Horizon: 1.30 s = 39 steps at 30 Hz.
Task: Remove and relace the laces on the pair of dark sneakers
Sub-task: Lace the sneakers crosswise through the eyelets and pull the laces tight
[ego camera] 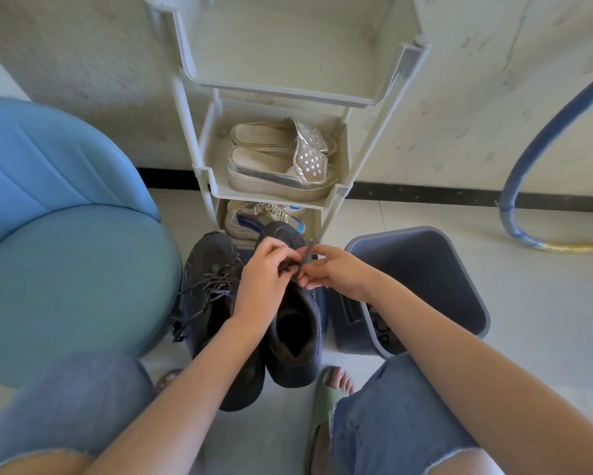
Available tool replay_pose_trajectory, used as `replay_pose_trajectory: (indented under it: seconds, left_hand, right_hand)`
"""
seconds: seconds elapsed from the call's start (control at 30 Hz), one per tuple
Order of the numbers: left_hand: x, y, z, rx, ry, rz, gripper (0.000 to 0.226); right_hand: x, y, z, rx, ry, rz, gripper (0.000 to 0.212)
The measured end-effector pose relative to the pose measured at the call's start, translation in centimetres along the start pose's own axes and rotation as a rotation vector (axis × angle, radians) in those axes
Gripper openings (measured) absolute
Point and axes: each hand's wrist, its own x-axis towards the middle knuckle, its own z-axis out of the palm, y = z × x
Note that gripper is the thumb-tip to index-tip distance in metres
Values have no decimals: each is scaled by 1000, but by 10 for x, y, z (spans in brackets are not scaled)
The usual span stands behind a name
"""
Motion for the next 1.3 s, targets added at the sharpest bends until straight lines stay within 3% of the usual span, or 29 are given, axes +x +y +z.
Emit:
replay_pose_trajectory:
  seconds: [0.13,0.3,0.47,0.53,0.63,0.7,0.83,0.9,0.97,1.07,1.1,1.17,1.23,1.3]
  left_hand:
    - [-1,-1,-4,-101,25,-45,15]
    - [-1,-5,-10,-139,43,-144,15]
    - [-4,-6,-12,-95,54,-218,7]
    - [-6,-9,-16,-179,85,-312,4]
    - [-10,-16,-27,-207,139,-476,6]
    - [-11,-15,-36,-391,114,-650,13]
    - [-15,-13,-37,-556,16,-839,20]
    - [-16,-8,-38,-830,-11,-973,15]
    - [-17,-6,-40,-1050,-15,-1070,18]
    - [-12,-6,-42,-1150,-101,-1048,21]
    - [-11,-6,-42,-1157,-156,-1039,20]
    - [-9,-5,-42,-1101,-297,-1023,18]
    - [-8,-9,-42,-897,-385,-958,20]
    - [-8,-11,-41,-800,-318,-911,21]
  right_hand:
    - [1,2,2,-168,22,-18,13]
    - [-2,-1,-2,-138,106,-66,17]
    - [-5,0,-2,-293,207,-37,21]
    - [-7,1,-3,-467,230,-27,21]
    - [-16,4,-8,-916,252,-29,23]
    - [-23,2,-8,-1195,223,-38,20]
    - [-28,-3,1,-1488,229,0,23]
    - [-26,0,4,-1555,235,62,22]
    - [-22,3,2,-1350,324,118,20]
    - [-17,3,1,-446,439,145,17]
    - [-16,-1,3,-242,444,139,16]
    - [-13,-5,9,-60,458,138,16]
    - [-9,-6,13,22,469,160,16]
    - [-7,0,11,-18,436,202,16]
